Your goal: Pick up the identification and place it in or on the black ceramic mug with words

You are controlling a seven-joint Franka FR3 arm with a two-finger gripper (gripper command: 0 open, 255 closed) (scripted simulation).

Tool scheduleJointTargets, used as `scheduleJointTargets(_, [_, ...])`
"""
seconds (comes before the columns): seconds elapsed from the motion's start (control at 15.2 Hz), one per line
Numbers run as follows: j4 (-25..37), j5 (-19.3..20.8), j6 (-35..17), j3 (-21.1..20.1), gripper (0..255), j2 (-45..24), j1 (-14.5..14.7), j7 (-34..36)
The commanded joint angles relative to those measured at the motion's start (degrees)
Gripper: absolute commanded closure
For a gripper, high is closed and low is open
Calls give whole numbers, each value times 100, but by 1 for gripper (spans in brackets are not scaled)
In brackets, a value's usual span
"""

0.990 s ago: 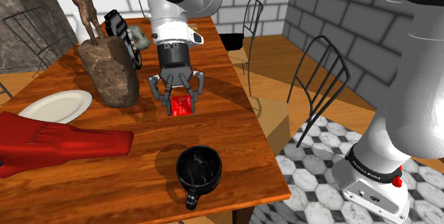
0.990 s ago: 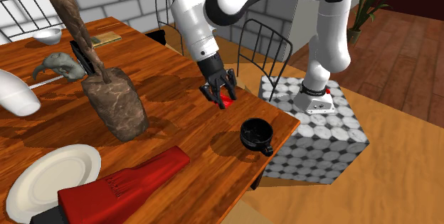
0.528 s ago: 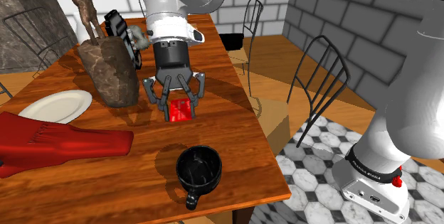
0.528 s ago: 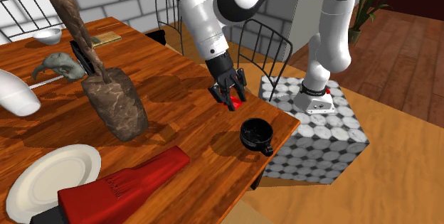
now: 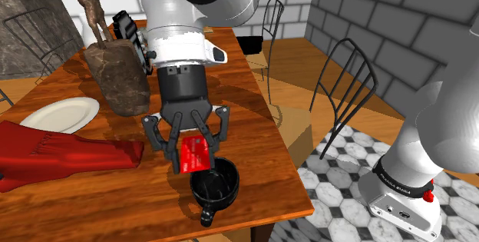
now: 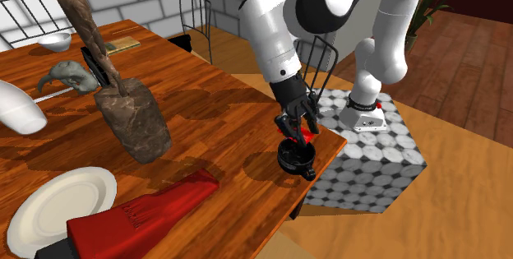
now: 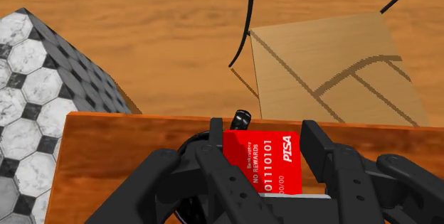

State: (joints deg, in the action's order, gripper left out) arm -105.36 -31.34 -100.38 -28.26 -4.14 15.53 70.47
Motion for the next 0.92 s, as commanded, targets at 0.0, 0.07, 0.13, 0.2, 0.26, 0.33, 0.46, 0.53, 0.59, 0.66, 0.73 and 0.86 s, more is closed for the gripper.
scheduleJointTargets(0.0, [-123,-45,-115,-44,255,47,47,34])
scheduleJointTargets(0.07, [-180,-47,-179,-47,255,32,51,3])
scheduleJointTargets(0.13, [-236,-48,-244,-50,255,14,56,-27])
scheduleJointTargets(0.2, [-290,-49,-309,-52,255,-4,60,-56])
scheduleJointTargets(0.26, [-343,-49,-374,-55,255,-24,65,-86])
scheduleJointTargets(0.33, [-394,-50,-440,-58,255,-44,70,-115])
scheduleJointTargets(0.46, [-494,-51,-570,-63,255,-90,81,-172])
scheduleJointTargets(0.53, [-542,-51,-635,-65,255,-114,86,-200])
scheduleJointTargets(0.59, [-589,-51,-701,-68,255,-140,92,-228])
scheduleJointTargets(0.66, [-635,-50,-766,-70,255,-167,98,-256])
scheduleJointTargets(0.73, [-679,-50,-832,-73,255,-195,103,-283])
scheduleJointTargets(0.86, [-765,-48,-963,-77,255,-255,116,-338])
